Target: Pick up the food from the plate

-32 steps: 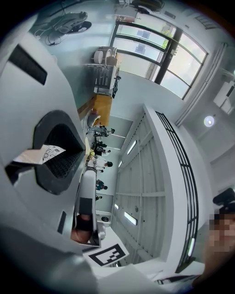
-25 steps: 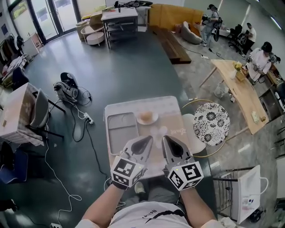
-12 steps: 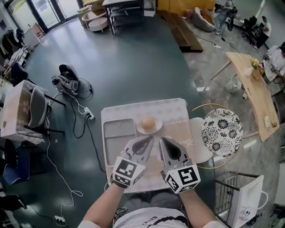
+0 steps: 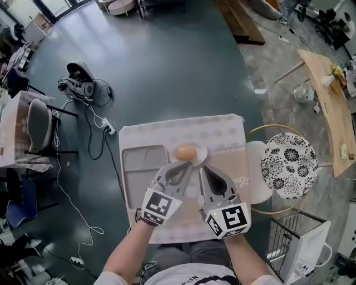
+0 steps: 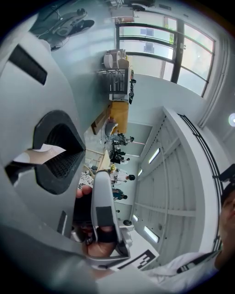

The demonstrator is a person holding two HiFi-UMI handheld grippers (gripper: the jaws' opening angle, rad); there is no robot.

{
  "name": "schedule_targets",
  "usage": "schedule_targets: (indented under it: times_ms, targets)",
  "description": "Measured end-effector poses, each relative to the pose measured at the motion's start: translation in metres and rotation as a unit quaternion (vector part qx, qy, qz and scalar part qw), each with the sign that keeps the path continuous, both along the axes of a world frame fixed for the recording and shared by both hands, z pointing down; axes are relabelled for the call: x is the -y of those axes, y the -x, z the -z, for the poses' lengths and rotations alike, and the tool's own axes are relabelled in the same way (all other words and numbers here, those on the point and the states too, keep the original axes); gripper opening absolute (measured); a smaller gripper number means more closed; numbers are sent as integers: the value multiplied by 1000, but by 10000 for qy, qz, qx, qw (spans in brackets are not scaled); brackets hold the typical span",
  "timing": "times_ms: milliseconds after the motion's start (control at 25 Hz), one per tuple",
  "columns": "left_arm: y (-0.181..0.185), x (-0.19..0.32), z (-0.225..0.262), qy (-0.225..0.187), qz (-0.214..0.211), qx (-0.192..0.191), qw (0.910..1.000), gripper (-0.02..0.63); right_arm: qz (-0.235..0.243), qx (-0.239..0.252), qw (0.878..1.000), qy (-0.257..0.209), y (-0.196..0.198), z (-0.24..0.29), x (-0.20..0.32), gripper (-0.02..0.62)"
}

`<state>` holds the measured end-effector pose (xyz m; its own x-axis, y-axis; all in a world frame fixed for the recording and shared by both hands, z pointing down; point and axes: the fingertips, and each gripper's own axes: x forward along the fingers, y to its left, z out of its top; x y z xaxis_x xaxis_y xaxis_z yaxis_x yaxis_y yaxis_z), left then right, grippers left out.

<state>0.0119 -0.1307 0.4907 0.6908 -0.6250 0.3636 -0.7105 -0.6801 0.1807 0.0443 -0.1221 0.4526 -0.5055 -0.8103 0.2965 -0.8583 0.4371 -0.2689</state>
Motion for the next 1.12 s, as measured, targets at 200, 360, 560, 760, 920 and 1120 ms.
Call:
schedule_targets:
  times_ms: [200,360,560,760,920,1120]
  targets:
    - [-4,16,-37,64,-159,274,9995,5,-93,100,9998,133,-1,-32,20,14]
    - [-6,21,-64,99,-342,584,9977,5,-140,161,9995,243,-2,-51,24,14]
    - [-10,23,-95,54,-612,1071,9923,74,-190,193,9989,386,-5,-70,23,14]
    - [-12,24,-127,38,-913,1655,9820,197,-251,222,9985,429,-12,-83,21,14]
    - [-11,28,-153,57,-1074,2091,9720,256,-278,236,9983,464,-16,-89,21,14]
    - [-11,31,-177,156,-1323,2369,9624,314,-262,235,9981,502,-17,-96,20,14]
